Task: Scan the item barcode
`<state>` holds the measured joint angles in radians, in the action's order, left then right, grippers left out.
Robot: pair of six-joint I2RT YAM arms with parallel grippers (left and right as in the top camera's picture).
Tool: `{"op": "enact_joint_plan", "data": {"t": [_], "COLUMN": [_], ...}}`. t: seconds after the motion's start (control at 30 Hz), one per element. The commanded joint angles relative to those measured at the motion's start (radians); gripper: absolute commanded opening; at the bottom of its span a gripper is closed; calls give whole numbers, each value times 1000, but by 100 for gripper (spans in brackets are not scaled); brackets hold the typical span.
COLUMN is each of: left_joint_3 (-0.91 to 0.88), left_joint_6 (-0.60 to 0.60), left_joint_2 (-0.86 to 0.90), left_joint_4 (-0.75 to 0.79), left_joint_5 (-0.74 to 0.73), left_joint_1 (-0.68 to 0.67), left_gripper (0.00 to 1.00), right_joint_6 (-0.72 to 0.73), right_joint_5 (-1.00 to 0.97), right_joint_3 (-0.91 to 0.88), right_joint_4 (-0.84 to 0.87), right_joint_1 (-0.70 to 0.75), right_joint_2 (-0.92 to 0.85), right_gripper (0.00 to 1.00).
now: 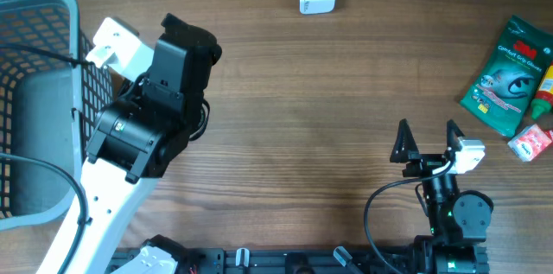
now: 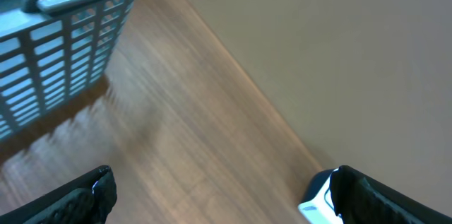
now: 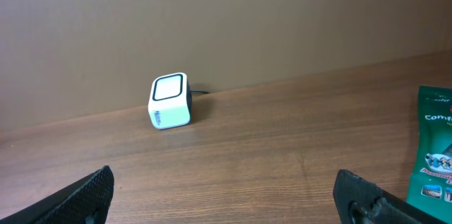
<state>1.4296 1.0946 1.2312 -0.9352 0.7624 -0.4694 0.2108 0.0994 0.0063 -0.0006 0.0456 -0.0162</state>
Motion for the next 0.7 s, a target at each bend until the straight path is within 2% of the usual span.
{"op": "enact_joint_plan", "data": {"t": [0.0, 0.1, 0.2, 0.23, 0.3, 0.37, 0.4, 0.43, 0.53, 0.67], "left_joint_3": [3, -2, -48, -80, -189, -299, -380, -444, -603, -746], "left_joint_6": [-18, -18, -55, -121, -329, -535, -679, -765, -863, -907], "left_joint_2": [-9, -25, -52, -65, -105, -148, -180, -208, -299, -444], "left_joint_4": [-39, 2, 142, 225, 487, 732, 896, 1004, 1177, 1186], "left_joint_5": [27, 28, 32, 29, -16, -99, -182, -251, -435, -642], "left_joint_1": [-6, 0, 0, 0, 0, 3, 12, 22, 74, 167], "left_gripper": [100, 100, 100, 100, 100, 100, 100, 100, 100, 100], "right_joint_6": [-1, -1, -1, -1, -1, -1, -1, -1, -1, -1], "right_joint_5": [-19, -19, -19, -19, -19, -19, -19, -19, -19, -19], "right_joint_3": [-1, -1, -1, -1, -1, -1, -1, -1, -1, -1], "right_joint_4": [3, 3, 3, 3, 3, 3, 3, 3, 3, 3], "right_joint_1": [0, 0, 0, 0, 0, 0, 0, 0, 0, 0], "right_joint_2": [11, 11, 11, 11, 11, 11, 11, 11, 11, 11], "right_gripper": [100, 100, 100, 100, 100, 100, 100, 100, 100, 100]}}
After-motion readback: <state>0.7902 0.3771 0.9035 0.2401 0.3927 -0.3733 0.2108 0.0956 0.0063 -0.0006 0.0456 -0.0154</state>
